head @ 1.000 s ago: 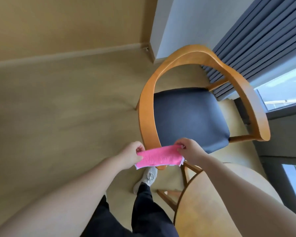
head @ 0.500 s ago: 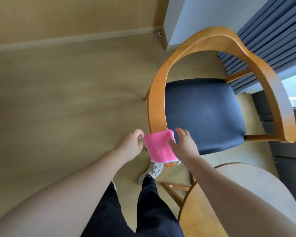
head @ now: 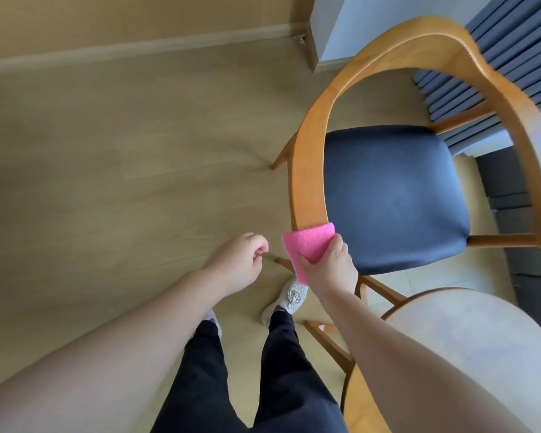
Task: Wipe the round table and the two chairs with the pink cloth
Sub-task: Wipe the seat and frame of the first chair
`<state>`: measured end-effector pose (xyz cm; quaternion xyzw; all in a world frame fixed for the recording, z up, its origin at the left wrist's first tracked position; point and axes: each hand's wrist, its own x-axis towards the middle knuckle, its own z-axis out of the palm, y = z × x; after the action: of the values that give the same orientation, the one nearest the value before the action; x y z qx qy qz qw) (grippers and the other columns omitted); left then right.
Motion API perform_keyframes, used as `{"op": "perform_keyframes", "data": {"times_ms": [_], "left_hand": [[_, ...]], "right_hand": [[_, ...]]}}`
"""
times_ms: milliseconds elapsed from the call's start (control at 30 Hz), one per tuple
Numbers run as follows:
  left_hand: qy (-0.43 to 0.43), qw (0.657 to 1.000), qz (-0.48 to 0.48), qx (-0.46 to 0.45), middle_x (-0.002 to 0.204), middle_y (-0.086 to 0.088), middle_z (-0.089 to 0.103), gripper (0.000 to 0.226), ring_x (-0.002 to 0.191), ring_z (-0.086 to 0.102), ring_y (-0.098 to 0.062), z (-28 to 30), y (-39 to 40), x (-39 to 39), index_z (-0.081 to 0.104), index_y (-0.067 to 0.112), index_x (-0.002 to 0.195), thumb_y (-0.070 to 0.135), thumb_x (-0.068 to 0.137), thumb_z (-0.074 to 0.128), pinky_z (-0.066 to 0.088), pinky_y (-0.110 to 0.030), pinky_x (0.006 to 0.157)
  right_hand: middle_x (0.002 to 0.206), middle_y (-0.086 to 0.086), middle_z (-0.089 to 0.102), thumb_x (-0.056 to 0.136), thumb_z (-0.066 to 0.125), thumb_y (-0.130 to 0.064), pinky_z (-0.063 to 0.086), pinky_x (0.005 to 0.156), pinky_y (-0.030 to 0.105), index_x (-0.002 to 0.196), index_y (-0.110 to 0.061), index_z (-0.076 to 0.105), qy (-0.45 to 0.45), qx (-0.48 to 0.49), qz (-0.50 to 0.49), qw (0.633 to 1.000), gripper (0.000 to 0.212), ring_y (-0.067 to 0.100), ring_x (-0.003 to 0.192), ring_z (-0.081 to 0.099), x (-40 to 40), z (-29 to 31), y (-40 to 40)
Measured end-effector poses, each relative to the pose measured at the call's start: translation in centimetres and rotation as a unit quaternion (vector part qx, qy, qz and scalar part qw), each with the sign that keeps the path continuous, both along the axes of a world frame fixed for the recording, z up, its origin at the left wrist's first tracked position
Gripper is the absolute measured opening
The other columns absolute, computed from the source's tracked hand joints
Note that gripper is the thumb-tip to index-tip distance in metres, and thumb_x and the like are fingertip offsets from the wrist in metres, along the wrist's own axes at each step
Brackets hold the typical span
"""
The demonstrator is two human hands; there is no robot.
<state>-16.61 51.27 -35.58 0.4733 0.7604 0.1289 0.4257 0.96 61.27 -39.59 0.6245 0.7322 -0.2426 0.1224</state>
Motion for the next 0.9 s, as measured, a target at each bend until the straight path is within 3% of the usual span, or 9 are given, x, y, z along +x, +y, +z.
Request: {"op": "perform_keyframes", "data": {"times_ms": [433, 667, 900], "left_hand": [[0.011, 0.999, 0.043, 0.009, 0.102, 0.008, 0.055, 0.018, 0.09, 0.055, -0.011, -0.5, -1.3, -2.6, 0.059, 0.018, 0.106, 0.011, 0.091, 0.051, 0.047, -0.028, 0.077], [0.014, 0.998, 0.067, 0.015, 0.102, 0.007, 0.058, 0.018, 0.089, 0.056, -0.012, -0.2, -1.5, -3.5, 0.06, 0.016, 0.103, 0.009, 0.089, 0.053, 0.049, -0.032, 0.08], [0.019, 0.998, 0.054, 0.005, 0.101, 0.009, 0.056, 0.017, 0.089, 0.056, -0.012, -0.1, -1.7, -3.3, 0.059, 0.017, 0.102, 0.01, 0.09, 0.052, 0.048, -0.029, 0.076]], "right_hand": [[0.114, 0.007, 0.053, 0.071, 0.065, -0.064, 0.048, 0.078, 0.038, 0.121, -0.009, 0.039, 0.001, 0.036, 0.001, 0.999, 0.078, 0.029, 0.101, 0.058, -3.6, -0.9, 2.4], [0.112, 0.007, 0.052, 0.072, 0.063, -0.065, 0.043, 0.072, 0.035, 0.118, -0.008, 0.038, -0.012, 0.02, 0.009, 1.0, 0.077, 0.029, 0.099, 0.058, -5.8, -0.8, 4.2], [0.12, 0.006, 0.05, 0.077, 0.062, -0.059, 0.053, 0.079, 0.04, 0.134, -0.011, 0.027, 0.01, -0.003, 0.043, 0.999, 0.083, 0.026, 0.103, 0.055, -1.5, 0.3, 1.2]]}}
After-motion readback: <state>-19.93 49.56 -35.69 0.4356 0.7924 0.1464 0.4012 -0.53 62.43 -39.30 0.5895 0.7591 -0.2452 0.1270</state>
